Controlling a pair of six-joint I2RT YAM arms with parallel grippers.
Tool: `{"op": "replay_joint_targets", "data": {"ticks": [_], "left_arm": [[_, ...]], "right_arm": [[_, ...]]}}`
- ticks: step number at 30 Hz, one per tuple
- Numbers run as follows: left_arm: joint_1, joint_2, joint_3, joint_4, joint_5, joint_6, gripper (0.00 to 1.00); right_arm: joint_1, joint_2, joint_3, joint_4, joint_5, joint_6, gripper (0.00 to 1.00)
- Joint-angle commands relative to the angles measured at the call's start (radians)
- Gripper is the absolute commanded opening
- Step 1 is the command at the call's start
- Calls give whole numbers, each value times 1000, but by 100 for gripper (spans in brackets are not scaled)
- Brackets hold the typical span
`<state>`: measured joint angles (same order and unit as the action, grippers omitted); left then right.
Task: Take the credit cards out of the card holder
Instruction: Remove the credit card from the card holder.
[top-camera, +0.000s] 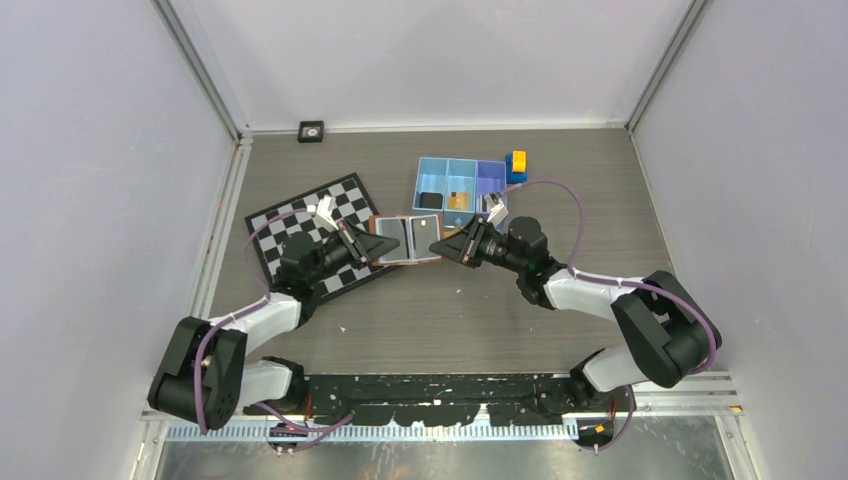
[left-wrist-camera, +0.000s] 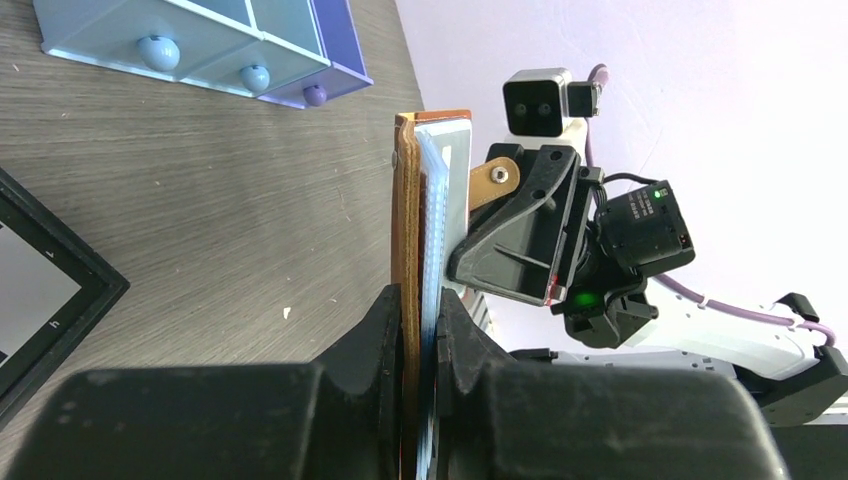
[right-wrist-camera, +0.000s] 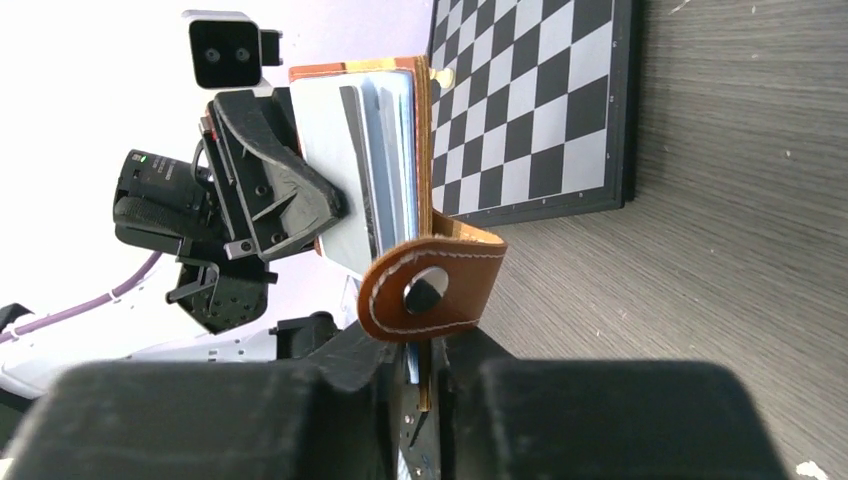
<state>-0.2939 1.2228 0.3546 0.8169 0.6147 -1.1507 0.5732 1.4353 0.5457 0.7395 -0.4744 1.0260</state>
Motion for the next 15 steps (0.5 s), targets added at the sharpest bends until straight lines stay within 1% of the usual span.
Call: {"op": "replay_joint_targets", "data": {"ticks": [1, 2, 3, 5, 6, 7, 8, 9, 10, 11, 12, 13, 15], "left_arm": [[1, 1, 12, 96, 40, -13, 0], [1, 1, 14, 81, 35, -6, 0], [1, -3, 17, 48, 24, 8, 0], [4, -27, 28, -70, -27, 53, 6], [7, -46, 37, -151, -63, 81, 13], [13, -70, 45, -243, -116, 111, 18], [22, -101, 59, -363, -181, 146, 24], [28, -135, 78, -495, -269, 170, 32], [31, -174, 92, -622, -355, 194, 42], [31, -210, 101, -707, -429, 211, 51], [32, -242, 102, -750, -475, 224, 53], [32, -272, 95, -768, -498, 229, 54], [32, -327, 72, -740, -502, 226, 54]], "right_arm": [[-1, -5, 3, 78, -6, 10, 11], [-3, 0, 5, 80, -8, 13, 5], [-3, 5, 6, 83, -10, 19, 3], [-9, 16, 5, 96, -12, 33, 1], [-12, 20, 4, 100, -12, 38, 0], [-15, 22, 2, 100, -11, 40, 1], [-18, 23, 1, 98, -10, 42, 0], [-22, 23, 1, 90, -5, 40, 1], [-24, 24, 0, 81, 1, 41, 1], [-28, 24, 0, 72, 6, 39, 0], [-30, 24, 0, 66, 9, 37, 1], [-32, 23, 0, 63, 11, 37, 0], [-34, 21, 3, 50, 15, 32, 1]]}}
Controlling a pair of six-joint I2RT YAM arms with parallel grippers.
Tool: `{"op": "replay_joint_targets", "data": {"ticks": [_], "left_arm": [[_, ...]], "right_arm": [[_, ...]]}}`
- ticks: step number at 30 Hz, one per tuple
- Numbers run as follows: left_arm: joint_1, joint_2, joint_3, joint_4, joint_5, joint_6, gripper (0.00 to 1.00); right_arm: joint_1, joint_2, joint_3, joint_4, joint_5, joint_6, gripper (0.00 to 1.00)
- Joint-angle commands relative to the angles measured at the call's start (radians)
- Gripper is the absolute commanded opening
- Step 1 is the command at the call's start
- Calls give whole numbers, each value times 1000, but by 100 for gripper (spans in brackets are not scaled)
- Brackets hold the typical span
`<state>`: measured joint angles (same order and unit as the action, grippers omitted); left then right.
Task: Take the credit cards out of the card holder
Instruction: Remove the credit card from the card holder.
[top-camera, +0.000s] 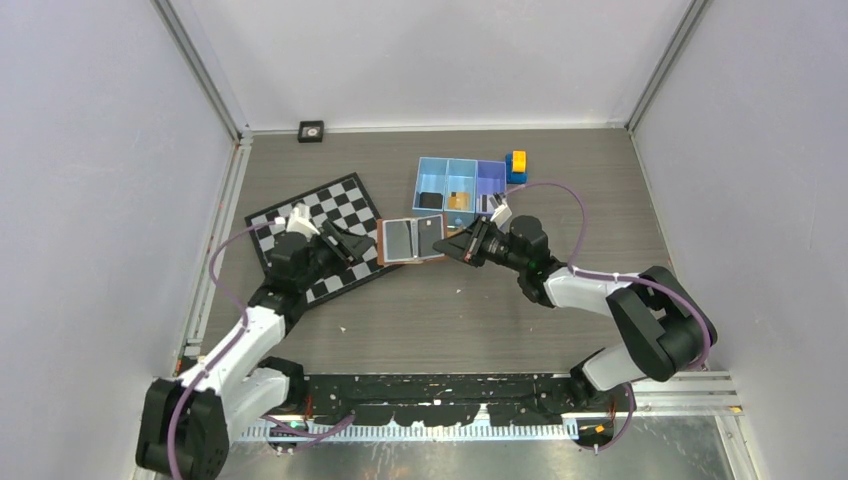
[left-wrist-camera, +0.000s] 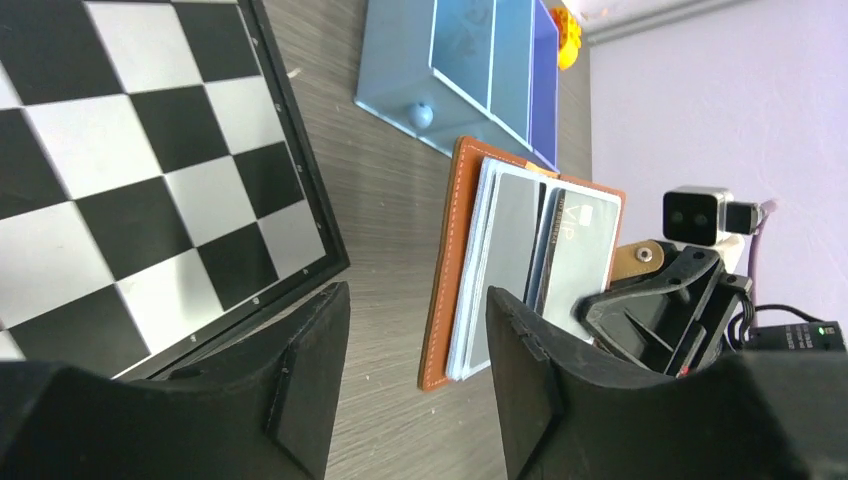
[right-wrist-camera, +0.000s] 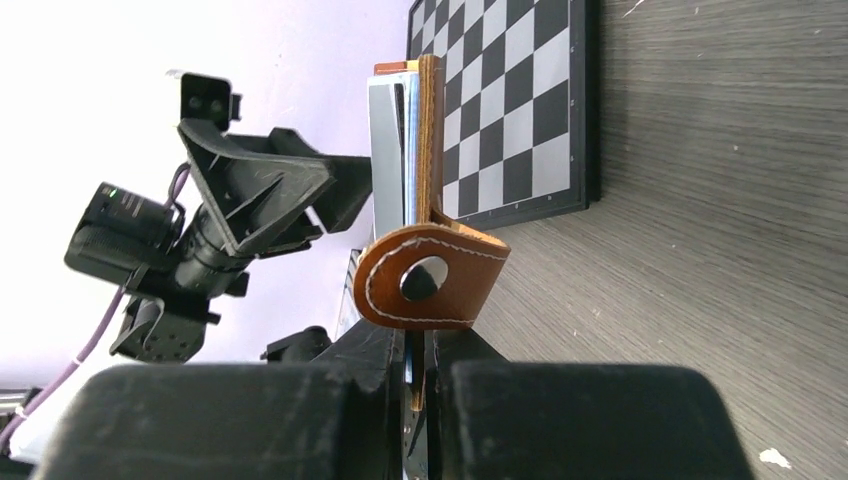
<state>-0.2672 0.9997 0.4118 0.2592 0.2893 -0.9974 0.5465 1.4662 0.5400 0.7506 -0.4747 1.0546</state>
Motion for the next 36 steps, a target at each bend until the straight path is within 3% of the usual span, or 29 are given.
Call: {"op": "replay_joint_targets", "data": {"ticks": [1, 7, 16, 26, 36], "left_arm": [[5, -126, 3, -157, -165, 71, 54], [-1, -153, -52, 128, 74, 67, 40], [-120, 65, -2, 379, 265, 49, 29], [-121, 177, 22, 422, 311, -11, 29], [-121, 253, 30, 514, 378, -74, 35]], "right_arm": [[-7, -14, 10, 28, 19, -2, 1], [-7, -19, 14, 0, 24, -22, 0], [-7, 5, 3, 114, -30, 20, 1], [-7, -10, -19, 192, -50, 36, 0], [8, 28, -14, 286, -94, 74, 1]]}}
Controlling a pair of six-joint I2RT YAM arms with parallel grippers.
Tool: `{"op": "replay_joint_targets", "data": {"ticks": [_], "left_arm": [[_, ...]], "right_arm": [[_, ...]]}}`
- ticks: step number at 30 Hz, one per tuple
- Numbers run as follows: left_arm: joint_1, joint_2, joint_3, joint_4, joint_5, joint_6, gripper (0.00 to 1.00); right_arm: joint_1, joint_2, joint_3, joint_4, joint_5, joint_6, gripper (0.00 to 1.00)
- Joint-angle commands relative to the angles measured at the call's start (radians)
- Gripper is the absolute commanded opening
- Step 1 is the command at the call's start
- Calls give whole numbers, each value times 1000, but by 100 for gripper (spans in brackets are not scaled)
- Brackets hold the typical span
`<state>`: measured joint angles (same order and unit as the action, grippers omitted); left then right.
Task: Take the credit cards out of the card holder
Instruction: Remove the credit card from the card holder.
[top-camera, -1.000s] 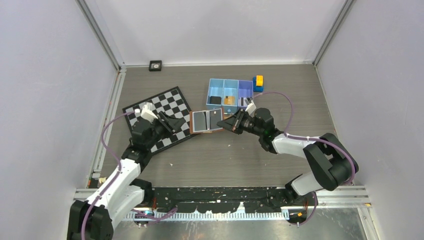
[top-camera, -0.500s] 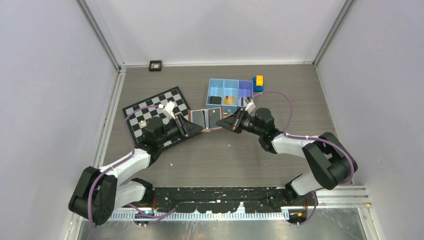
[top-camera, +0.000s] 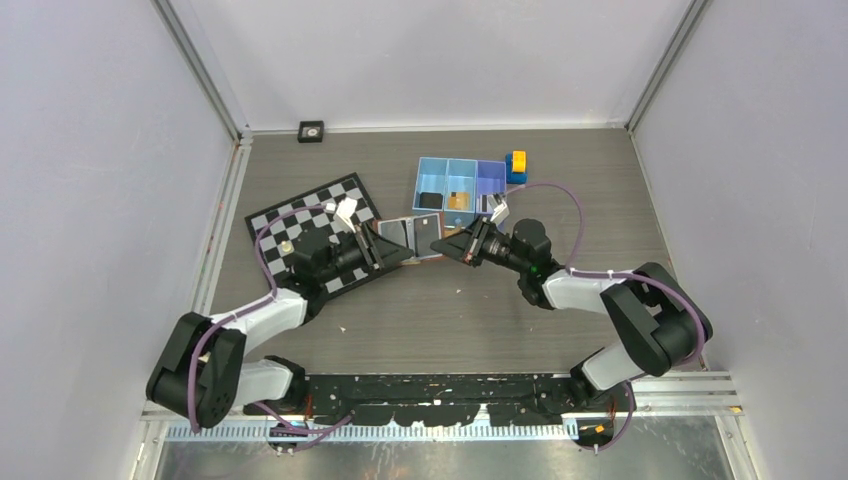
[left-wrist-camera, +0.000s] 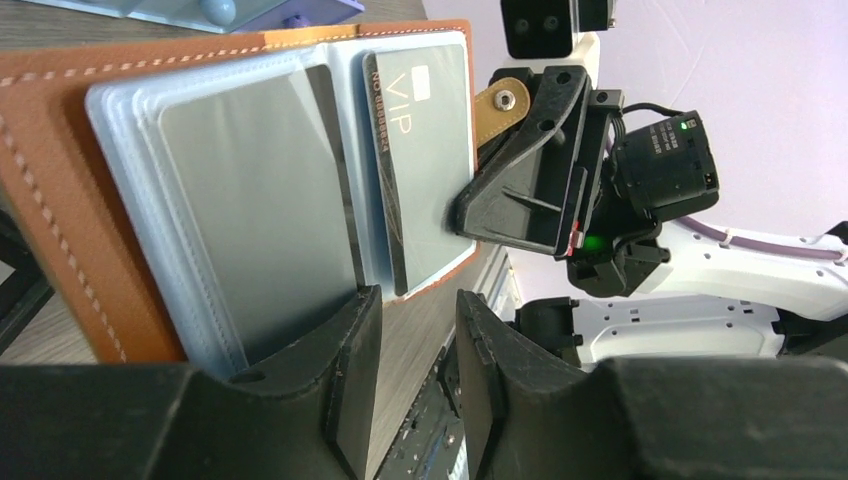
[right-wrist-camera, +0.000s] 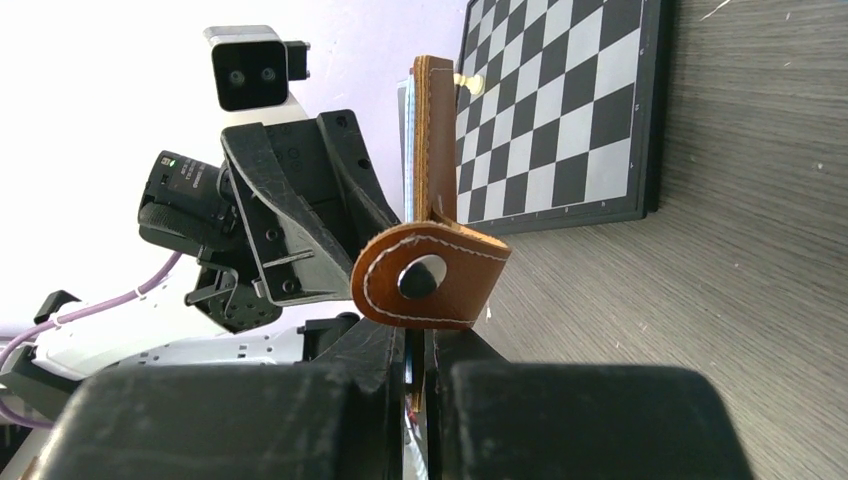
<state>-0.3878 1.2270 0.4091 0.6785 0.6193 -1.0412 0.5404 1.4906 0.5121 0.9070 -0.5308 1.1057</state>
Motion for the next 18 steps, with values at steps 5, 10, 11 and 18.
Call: {"op": "replay_joint_targets", "data": {"ticks": [5, 10, 11, 18], "left_arm": [[3, 48, 25, 161, 65, -60, 29], [23, 57, 14, 201, 78, -98, 24], [27, 64, 11, 225, 82, -111, 24], [44, 103, 5, 268, 94, -148, 31]], "right_arm": [[19, 9, 16, 142, -46, 27, 0], [24, 21, 16, 176, -57, 38, 0], [24, 23, 16, 182, -59, 41, 0], [25, 28, 11, 225, -67, 58, 1]]}}
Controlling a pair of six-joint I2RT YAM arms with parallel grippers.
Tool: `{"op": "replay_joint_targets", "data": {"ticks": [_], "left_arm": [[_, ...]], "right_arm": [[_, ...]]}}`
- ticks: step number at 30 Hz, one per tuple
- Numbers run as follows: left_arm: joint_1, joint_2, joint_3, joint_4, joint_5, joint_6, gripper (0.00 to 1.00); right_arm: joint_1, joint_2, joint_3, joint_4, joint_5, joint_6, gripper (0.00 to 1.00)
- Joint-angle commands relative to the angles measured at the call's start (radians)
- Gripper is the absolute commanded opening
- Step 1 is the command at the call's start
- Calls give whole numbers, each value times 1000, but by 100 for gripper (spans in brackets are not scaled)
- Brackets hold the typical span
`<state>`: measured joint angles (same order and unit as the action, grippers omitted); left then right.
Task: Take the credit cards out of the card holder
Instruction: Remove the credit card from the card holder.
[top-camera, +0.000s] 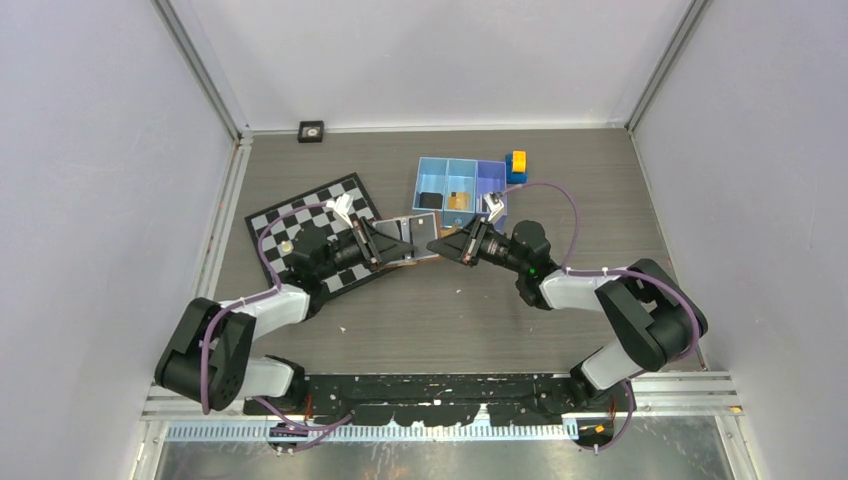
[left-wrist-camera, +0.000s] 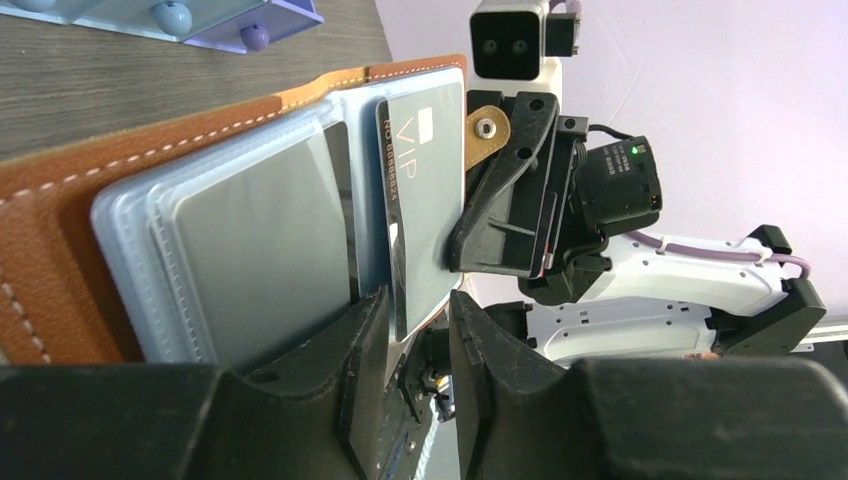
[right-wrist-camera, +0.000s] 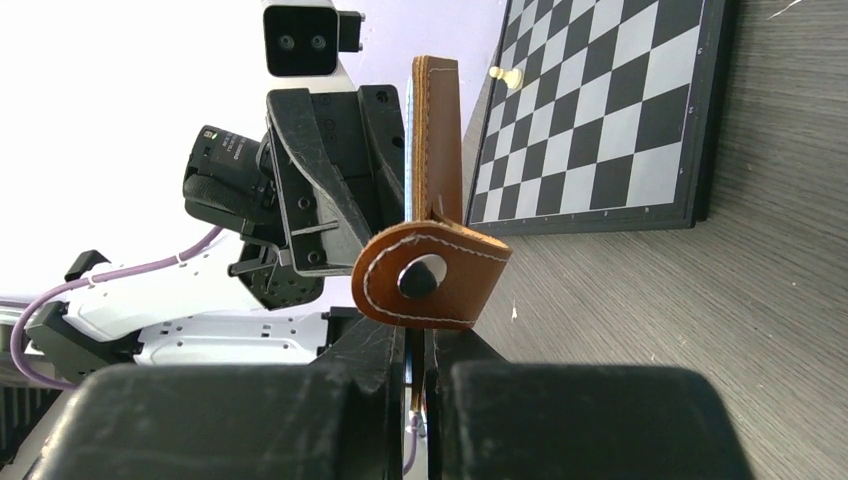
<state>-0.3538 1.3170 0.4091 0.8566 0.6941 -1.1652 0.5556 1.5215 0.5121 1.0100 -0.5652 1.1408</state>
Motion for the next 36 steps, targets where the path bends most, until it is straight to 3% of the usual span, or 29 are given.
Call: {"op": "replay_joint_targets", "data": {"ticks": [1, 10, 16, 20, 23, 28, 36], "left_arm": [[10, 15, 2, 107, 24, -30, 31], [15, 3, 9, 51, 17, -16, 31], [16, 46, -5, 241, 63, -84, 7], [16, 25, -6, 295, 86, -85, 4], [16, -5, -6, 240, 78, -56, 4], [16, -25, -7, 191, 59, -28, 0], [41, -96, 14, -129, -22, 91, 0]], "right_arm": [[10, -2, 11, 122, -34, 24, 0], [13, 6, 11, 144, -39, 30, 0], [14, 35, 19, 143, -40, 38, 0], [15, 70, 36, 105, -36, 29, 0], [15, 107, 45, 120, -43, 45, 2], [15, 127, 46, 161, -50, 69, 14], [-13, 75, -8, 174, 2, 73, 16]]}}
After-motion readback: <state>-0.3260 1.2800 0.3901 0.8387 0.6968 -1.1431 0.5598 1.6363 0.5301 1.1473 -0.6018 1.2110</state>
